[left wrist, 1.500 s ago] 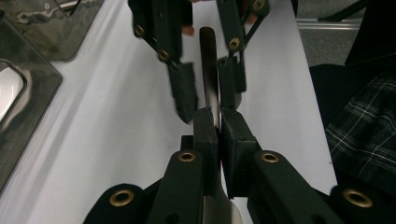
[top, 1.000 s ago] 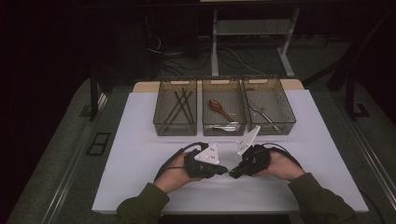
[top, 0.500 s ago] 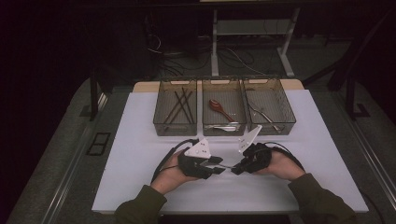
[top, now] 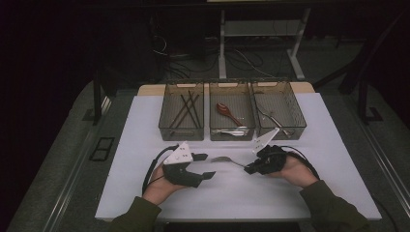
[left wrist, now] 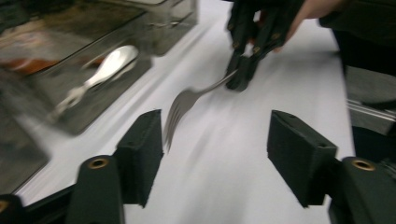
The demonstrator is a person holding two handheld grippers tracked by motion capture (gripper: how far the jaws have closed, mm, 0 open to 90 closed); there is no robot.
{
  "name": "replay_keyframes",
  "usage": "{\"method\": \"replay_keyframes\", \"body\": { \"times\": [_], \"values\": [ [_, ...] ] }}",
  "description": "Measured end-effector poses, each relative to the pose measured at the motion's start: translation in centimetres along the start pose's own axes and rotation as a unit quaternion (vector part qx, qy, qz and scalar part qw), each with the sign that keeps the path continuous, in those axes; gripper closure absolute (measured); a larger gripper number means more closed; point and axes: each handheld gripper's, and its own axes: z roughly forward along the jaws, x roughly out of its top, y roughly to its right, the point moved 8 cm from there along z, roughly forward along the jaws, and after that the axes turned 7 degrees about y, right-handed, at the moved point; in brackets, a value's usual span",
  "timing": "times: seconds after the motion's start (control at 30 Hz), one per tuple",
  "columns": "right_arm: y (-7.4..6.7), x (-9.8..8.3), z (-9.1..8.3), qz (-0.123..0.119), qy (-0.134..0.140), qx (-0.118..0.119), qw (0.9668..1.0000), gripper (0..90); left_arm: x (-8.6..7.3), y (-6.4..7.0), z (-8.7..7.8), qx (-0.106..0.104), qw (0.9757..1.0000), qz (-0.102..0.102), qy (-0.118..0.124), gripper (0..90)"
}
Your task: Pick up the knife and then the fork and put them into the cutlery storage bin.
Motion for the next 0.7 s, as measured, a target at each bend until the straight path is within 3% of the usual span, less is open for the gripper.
{"method": "replay_keyframes", "body": {
  "times": [0.13,0.27,0.5,0.63,0.7],
  "values": [
    [0.5,-0.2,-0.5,0.014,0.004,-0.015,0.9998,86.1,-0.9,-0.7,-0.9,0.028,0.9995,-0.015,0.000,28.9],
    [1.1,-0.2,-1.2,0.023,0.016,-0.034,0.9990,86.1,-2.4,-1.3,-1.4,0.058,0.9979,-0.027,-0.014,20.7],
    [1.9,0.3,-2.8,0.058,0.049,-0.062,0.9952,86.1,-4.5,-2.1,-2.6,0.108,0.9920,-0.057,-0.033,11.7],
    [2.5,0.7,-3.7,0.067,0.063,-0.074,0.9930,86.1,-5.1,-2.2,-2.8,0.118,0.9904,-0.061,-0.039,0.9],
    [3.0,0.9,-4.4,0.071,0.071,-0.086,0.9912,86.1,-5.2,-2.3,-2.7,0.124,0.9898,-0.057,-0.043,0.0]
  ]
}}
